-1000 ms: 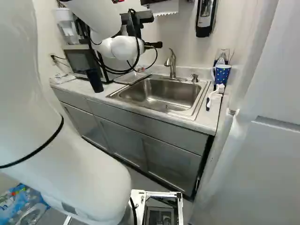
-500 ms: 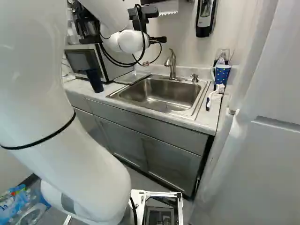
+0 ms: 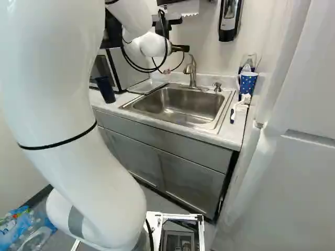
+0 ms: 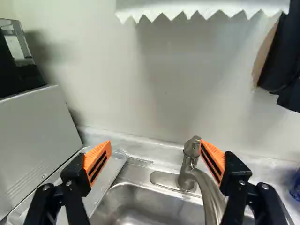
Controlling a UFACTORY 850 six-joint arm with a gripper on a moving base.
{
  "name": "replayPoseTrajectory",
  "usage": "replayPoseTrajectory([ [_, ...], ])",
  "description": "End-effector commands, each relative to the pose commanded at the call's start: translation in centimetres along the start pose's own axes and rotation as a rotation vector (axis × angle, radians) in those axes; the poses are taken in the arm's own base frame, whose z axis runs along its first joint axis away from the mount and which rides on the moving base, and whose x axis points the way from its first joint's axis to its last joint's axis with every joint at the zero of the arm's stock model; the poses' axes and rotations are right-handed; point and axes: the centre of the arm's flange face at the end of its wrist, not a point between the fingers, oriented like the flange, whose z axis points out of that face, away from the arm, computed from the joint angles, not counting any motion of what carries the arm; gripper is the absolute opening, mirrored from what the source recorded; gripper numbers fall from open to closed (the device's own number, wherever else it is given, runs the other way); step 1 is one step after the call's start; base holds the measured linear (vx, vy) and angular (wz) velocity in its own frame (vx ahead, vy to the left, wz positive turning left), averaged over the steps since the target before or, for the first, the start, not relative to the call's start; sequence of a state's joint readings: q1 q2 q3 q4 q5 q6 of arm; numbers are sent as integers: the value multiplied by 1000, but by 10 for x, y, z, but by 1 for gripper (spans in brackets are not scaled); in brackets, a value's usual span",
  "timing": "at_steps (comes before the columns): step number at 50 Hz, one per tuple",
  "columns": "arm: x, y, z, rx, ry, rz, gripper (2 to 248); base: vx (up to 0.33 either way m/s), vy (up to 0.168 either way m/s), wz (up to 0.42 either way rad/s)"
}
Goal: Rinse the cup and place it in the tray
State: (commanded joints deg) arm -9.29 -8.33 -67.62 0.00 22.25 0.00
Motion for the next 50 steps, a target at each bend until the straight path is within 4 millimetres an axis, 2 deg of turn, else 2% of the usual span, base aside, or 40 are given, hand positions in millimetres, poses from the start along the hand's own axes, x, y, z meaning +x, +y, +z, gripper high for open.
replayPoseTrajectory([
  [31, -13, 5, 44, -8, -172, 2, 247, 0, 0, 0],
  [50, -12, 12, 65, -18, -176, 4, 247, 0, 0, 0],
])
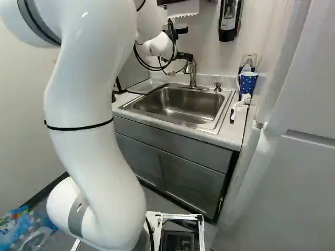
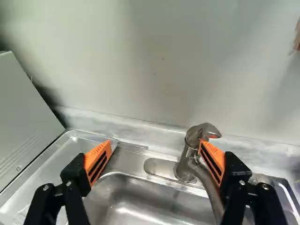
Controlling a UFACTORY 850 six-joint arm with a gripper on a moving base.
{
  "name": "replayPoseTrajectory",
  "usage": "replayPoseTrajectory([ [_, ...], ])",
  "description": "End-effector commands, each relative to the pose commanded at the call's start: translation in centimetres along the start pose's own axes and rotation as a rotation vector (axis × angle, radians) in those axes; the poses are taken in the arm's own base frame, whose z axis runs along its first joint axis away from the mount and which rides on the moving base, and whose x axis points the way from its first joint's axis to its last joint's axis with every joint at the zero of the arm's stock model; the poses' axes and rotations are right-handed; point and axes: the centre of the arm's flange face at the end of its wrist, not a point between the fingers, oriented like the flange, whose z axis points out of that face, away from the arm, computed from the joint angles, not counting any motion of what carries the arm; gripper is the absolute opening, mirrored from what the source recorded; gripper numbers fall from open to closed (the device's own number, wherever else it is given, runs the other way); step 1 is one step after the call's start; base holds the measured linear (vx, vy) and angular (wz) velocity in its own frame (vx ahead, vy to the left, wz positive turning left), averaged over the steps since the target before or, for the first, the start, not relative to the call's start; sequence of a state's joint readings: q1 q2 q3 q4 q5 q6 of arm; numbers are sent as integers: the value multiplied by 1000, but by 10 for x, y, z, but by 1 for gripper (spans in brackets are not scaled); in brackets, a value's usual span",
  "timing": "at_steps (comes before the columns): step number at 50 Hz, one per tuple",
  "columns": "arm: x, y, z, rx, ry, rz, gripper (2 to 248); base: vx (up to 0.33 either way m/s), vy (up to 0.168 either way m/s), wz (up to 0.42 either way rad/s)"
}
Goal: Rinse the cup and place it in the tray
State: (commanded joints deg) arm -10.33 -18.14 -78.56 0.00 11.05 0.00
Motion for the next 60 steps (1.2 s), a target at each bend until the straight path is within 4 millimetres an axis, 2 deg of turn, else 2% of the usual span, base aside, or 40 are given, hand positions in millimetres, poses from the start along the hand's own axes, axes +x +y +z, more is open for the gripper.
replayPoseTrajectory([
  [35, 7, -1, 15, 1, 52, 0, 247, 0, 0, 0],
  [60, 15, -1, 17, 1, 127, 0, 247, 0, 0, 0],
])
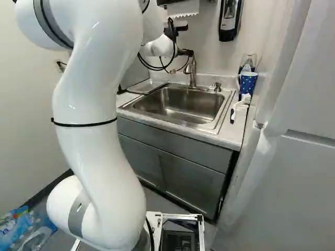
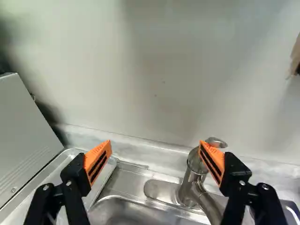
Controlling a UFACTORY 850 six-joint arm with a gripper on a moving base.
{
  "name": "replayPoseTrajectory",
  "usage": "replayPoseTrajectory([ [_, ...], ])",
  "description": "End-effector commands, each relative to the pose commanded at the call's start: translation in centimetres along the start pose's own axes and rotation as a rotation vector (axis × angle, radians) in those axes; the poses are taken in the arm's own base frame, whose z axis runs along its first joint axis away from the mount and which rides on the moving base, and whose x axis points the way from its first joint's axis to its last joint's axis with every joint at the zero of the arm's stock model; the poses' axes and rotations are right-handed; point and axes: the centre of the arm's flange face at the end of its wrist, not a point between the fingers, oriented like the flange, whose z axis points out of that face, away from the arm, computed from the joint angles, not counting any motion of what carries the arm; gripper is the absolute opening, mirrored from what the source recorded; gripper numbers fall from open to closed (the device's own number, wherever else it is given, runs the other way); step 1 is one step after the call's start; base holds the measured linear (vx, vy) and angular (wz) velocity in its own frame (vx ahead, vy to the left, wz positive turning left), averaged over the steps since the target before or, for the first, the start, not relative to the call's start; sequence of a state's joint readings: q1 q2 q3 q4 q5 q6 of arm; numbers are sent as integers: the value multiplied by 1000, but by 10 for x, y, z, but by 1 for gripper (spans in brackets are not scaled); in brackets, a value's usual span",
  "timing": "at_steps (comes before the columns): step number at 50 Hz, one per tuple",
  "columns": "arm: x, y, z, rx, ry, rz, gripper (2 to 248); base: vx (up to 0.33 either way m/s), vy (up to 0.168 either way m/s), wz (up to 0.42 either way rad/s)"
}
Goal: Rinse the cup and place it in the tray
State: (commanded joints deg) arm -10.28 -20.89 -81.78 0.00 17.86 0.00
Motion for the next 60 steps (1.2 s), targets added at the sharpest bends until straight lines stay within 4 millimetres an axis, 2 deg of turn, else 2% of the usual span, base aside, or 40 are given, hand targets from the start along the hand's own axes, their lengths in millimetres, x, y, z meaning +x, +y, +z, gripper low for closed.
replayPoseTrajectory([
  [37, 5, 3, -1, -5, 40, 1, 247, 0, 0, 0],
  [60, 23, 8, -47, -13, 56, 2, 247, 0, 0, 0],
])
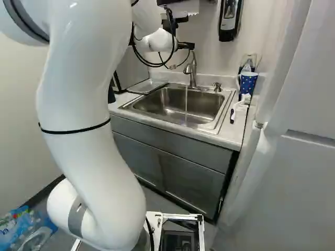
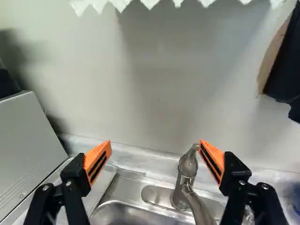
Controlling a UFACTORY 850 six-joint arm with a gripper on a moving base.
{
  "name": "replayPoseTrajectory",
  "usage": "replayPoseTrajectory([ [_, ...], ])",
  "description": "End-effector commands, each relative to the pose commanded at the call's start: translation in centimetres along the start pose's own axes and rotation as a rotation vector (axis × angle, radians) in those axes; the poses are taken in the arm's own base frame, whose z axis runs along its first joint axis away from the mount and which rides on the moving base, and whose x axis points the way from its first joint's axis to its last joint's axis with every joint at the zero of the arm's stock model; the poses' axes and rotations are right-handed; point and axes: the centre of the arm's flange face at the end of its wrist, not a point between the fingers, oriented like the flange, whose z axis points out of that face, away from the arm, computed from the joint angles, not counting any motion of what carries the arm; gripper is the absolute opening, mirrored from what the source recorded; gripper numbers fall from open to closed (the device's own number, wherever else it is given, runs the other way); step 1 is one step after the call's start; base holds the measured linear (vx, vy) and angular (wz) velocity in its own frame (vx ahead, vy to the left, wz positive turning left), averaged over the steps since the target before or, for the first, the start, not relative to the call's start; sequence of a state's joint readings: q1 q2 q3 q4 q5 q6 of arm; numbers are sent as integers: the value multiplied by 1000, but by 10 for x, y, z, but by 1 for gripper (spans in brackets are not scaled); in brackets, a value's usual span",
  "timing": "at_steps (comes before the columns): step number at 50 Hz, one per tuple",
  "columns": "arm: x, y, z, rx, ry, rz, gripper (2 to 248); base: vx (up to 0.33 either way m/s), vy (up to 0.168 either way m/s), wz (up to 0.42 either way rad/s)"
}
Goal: Rinse the cup and place it in the tray
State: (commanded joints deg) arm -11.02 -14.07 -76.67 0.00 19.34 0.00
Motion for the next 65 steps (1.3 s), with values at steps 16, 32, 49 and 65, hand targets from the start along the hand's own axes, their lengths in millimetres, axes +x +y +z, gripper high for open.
replayPoseTrajectory([
  [16, 7, 5, -36, -8, -63, 1, 247, 0, 0, 0],
  [32, -10, 11, -70, -17, -228, -6, 247, 0, 0, 0],
  [49, -30, 23, -107, -37, -408, -13, 247, 0, 0, 0],
  [65, -48, 37, -143, -68, -576, -12, 247, 0, 0, 0],
])
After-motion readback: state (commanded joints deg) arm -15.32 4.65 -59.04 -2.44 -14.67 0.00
